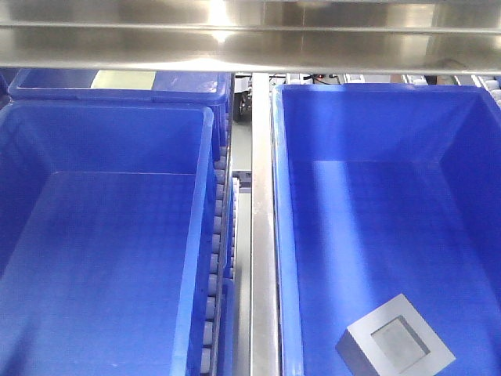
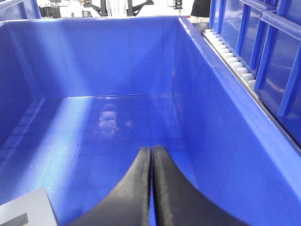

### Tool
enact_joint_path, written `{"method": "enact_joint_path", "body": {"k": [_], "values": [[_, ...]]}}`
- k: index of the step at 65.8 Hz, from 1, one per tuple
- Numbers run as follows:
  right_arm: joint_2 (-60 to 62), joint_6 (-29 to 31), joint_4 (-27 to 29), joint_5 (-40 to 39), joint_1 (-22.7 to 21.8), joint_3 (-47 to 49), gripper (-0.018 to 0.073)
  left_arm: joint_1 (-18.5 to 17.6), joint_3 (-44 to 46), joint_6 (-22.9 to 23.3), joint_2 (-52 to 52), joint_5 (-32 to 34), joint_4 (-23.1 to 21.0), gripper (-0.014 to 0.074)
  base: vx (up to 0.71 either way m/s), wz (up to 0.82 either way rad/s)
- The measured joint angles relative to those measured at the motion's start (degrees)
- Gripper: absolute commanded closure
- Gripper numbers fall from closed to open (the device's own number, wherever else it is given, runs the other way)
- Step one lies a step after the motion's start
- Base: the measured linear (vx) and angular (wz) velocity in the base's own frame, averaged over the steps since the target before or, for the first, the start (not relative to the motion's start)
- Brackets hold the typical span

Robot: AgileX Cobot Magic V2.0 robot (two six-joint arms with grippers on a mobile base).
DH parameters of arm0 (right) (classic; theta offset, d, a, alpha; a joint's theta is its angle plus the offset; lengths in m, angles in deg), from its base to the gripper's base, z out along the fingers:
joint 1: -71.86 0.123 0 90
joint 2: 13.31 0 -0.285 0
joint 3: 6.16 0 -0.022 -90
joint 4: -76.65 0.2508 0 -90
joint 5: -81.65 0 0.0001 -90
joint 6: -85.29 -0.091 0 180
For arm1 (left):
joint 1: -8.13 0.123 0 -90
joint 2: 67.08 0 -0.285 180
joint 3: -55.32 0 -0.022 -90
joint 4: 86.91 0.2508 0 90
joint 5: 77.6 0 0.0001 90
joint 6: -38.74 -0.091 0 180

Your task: Sort gray base to blue bin

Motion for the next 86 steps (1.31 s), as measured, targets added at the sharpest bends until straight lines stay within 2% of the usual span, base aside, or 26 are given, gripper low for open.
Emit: {"method": "enact_joint_path", "body": {"k": [12,86], "values": [[0.0,0.0,0.0,0.0,0.0,0.0,0.0564,2.2,-3.4,0.0,0.0,0.9,0.0,0.0603,0.0,0.0],[0.0,0.0,0.0,0.0,0.0,0.0,0.0564,2.4,-3.6,0.0,0.0,0.9,0.0,0.0603,0.0,0.0]]}}
